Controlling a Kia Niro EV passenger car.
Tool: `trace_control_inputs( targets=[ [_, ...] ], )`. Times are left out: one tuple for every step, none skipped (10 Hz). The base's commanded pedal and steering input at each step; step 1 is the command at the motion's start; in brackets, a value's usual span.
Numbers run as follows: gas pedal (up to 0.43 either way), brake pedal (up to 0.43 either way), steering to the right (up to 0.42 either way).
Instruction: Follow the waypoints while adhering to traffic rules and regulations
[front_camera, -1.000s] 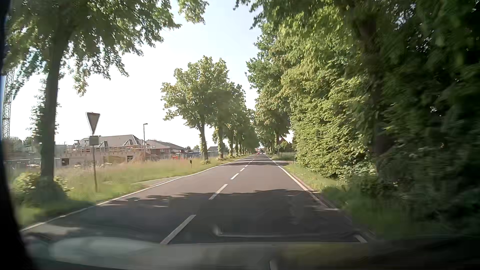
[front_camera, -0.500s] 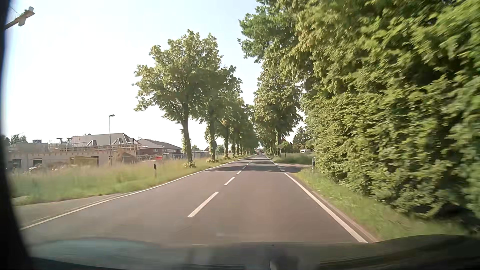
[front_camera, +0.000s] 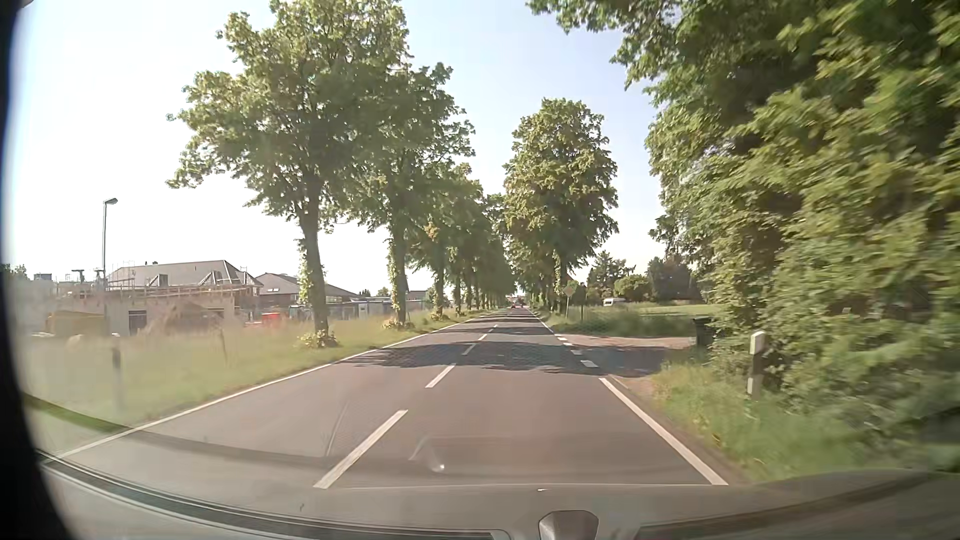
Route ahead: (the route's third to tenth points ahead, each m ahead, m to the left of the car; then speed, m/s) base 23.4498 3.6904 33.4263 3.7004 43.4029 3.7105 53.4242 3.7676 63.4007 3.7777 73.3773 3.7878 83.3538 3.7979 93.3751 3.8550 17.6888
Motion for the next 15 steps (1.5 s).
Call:
trace_control_inputs(
  targets=[
    [0.311, 0.006, 0.003],
    [0.311, 0.006, 0.003],
    [0.311, 0.006, 0.003],
    [0.311, 0.006, 0.003],
    [0.311, 0.006, 0.003],
    [0.311, 0.006, 0.003],
    [0.311, 0.006, 0.002],
    [0.311, 0.006, -0.003],
    [0.311, 0.006, -0.005],
    [0.311, 0.006, -0.004],
    [0.311, 0.006, -0.003],
    [0.311, 0.006, -0.002],
    [0.311, 0.006, -0.001],
    [0.189, 0.006, -0.001],
    [0.000, 0.006, 0.000]
  ],
)
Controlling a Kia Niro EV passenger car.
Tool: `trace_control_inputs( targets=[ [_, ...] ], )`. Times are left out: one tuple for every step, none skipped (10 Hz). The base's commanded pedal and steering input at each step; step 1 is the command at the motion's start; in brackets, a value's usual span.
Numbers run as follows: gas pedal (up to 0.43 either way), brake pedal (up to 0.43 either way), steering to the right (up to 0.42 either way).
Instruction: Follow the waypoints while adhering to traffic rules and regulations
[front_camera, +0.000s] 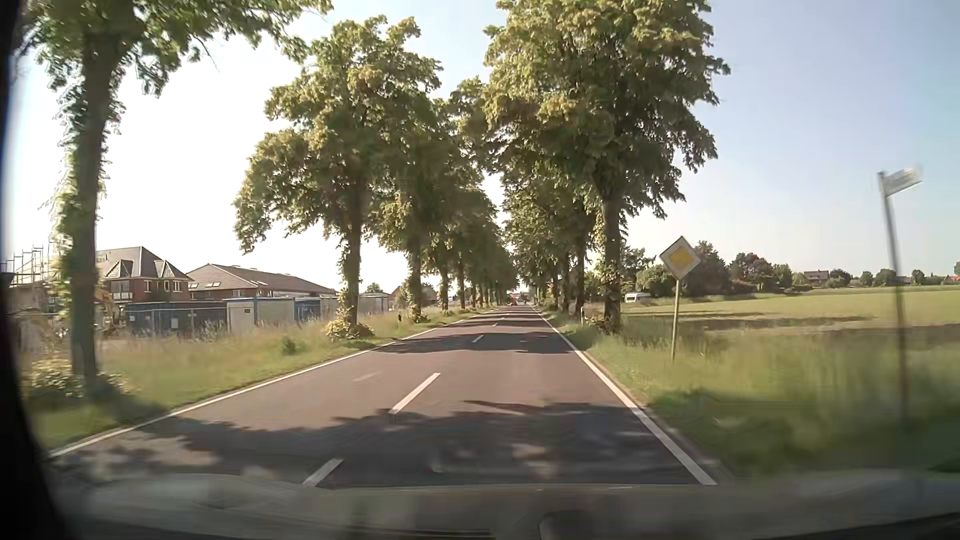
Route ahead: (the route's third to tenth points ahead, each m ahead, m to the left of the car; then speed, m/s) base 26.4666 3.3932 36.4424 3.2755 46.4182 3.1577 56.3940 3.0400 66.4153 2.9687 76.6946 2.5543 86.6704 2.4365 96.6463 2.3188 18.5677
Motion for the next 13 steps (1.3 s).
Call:
trace_control_inputs(
  targets=[
    [0.000, 0.006, 0.001],
    [0.000, 0.006, 0.002],
    [0.000, 0.006, 0.002],
    [0.000, 0.006, 0.002],
    [0.000, 0.006, 0.003],
    [0.000, 0.006, 0.002],
    [0.000, 0.006, 0.002],
    [0.000, 0.006, 0.002],
    [0.000, 0.006, 0.002],
    [0.000, 0.006, 0.002],
    [0.000, 0.006, 0.002],
    [0.000, 0.006, 0.002],
    [0.000, 0.006, 0.002]
  ],
)
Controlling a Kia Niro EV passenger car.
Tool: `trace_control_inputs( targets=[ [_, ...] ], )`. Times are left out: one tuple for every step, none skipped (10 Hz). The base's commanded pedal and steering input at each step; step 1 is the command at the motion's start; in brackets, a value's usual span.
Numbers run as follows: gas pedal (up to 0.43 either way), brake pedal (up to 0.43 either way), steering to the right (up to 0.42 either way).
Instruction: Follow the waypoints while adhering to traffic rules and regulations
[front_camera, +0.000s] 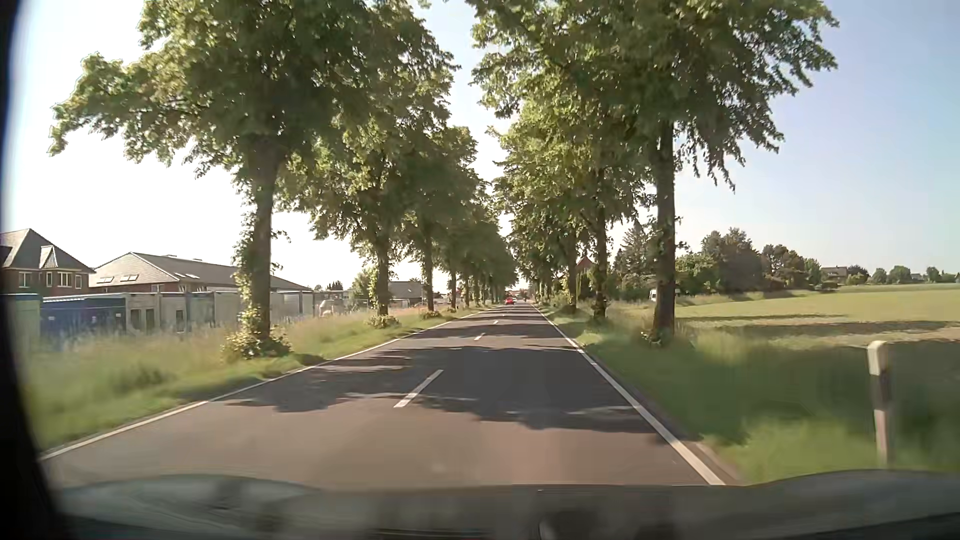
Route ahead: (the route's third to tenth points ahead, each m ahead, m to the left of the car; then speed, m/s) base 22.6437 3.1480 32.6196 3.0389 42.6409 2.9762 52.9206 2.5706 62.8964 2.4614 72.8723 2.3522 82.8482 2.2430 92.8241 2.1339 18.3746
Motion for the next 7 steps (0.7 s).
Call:
trace_control_inputs(
  targets=[
    [0.000, 0.006, 0.002],
    [0.000, 0.006, 0.003],
    [0.000, 0.006, 0.002],
    [0.000, 0.006, 0.002],
    [0.000, 0.006, 0.003],
    [0.000, 0.006, 0.002],
    [0.000, 0.006, 0.002]
  ],
)
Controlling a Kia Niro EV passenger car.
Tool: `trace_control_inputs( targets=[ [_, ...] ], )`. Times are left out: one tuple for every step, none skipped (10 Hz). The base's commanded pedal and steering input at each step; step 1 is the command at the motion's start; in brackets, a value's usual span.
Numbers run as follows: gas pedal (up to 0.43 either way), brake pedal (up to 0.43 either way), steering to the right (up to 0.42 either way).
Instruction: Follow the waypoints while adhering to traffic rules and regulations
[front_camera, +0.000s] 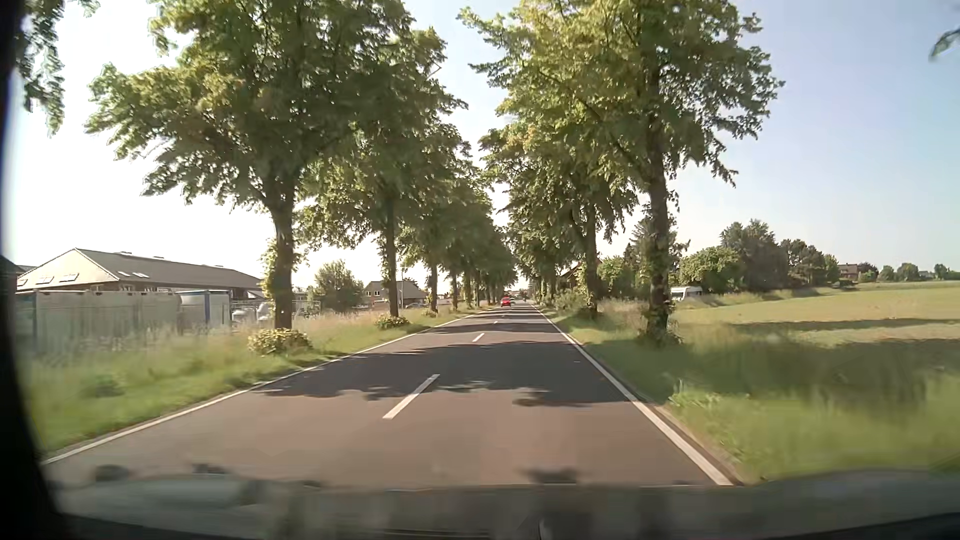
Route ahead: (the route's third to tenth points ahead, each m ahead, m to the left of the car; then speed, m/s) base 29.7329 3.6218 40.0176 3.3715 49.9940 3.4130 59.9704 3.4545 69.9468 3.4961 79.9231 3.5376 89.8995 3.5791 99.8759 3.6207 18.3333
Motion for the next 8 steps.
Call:
trace_control_inputs(
  targets=[
    [0.000, 0.006, 0.002],
    [0.000, 0.006, 0.002],
    [0.000, 0.006, 0.003],
    [0.000, 0.006, 0.002],
    [0.000, 0.006, 0.002],
    [0.000, 0.006, 0.002],
    [0.000, 0.006, 0.003],
    [0.000, 0.006, 0.002]
  ],
)
